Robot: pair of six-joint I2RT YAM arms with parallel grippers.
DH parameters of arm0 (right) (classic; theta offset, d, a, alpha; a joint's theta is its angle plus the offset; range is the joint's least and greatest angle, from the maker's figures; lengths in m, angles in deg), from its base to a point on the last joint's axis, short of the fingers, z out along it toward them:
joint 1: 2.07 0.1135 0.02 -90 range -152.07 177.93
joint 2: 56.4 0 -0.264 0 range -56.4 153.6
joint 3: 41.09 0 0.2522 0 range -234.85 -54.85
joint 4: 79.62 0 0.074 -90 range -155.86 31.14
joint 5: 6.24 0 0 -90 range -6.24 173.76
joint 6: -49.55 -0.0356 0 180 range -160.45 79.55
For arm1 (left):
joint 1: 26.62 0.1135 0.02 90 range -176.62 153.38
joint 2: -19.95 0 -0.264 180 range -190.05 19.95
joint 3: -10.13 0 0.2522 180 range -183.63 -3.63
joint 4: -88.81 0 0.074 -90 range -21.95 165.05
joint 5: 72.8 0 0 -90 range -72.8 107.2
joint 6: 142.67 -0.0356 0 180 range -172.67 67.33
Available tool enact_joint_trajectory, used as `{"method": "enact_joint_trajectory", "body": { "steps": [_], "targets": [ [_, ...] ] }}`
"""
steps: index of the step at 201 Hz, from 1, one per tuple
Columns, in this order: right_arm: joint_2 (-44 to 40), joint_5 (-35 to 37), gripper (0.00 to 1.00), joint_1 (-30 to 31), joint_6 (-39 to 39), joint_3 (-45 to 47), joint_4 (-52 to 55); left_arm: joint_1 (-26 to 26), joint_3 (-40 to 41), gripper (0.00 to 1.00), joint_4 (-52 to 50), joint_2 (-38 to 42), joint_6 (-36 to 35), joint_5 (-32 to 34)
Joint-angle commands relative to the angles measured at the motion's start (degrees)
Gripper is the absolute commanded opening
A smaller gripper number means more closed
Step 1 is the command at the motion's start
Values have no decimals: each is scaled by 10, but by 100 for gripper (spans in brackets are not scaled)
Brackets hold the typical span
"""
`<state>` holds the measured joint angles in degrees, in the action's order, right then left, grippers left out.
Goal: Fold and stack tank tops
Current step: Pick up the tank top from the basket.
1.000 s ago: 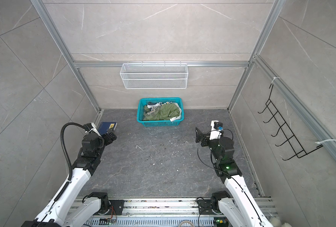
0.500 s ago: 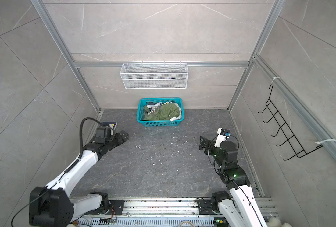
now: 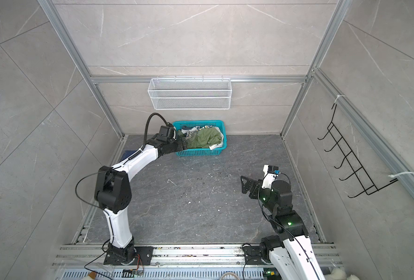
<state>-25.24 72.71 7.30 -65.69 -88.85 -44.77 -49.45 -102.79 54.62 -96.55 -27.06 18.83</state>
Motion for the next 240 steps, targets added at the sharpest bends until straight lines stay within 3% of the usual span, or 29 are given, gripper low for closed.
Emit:
{"method": "enact_joint_trajectory", "body": {
  "steps": [1, 49, 70, 121, 144, 169, 180, 205, 240],
  "targets": [
    [-11, -28, 100, 2, -8, 20, -21, -6, -90, 82, -29, -56, -48, 58],
    [2, -34, 100, 2, 13, 17, -19, -8, -221, 78, -72, -159, -70, 115],
    [4, -34, 100, 3, 18, 18, -17, -8, -244, 81, -83, -191, -56, 131],
    [5, -38, 100, 2, 13, 31, -23, -8, -315, 83, -104, -253, -52, 96],
    [4, -38, 100, 2, 12, 36, -23, -8, -328, 72, -101, -266, -48, 83],
    [2, -38, 100, 2, 11, 40, -21, -8, -330, 41, -98, -261, -39, 74],
    [2, -39, 100, 2, 11, 41, -19, -9, -331, 32, -97, -255, -38, 72],
    [-1, -41, 100, 2, 11, 41, -14, -13, -332, 19, -99, -228, -39, 83],
    [-9, -40, 100, 2, 10, 42, -11, -28, -331, 10, -100, -179, -49, 95]
  ]
}}
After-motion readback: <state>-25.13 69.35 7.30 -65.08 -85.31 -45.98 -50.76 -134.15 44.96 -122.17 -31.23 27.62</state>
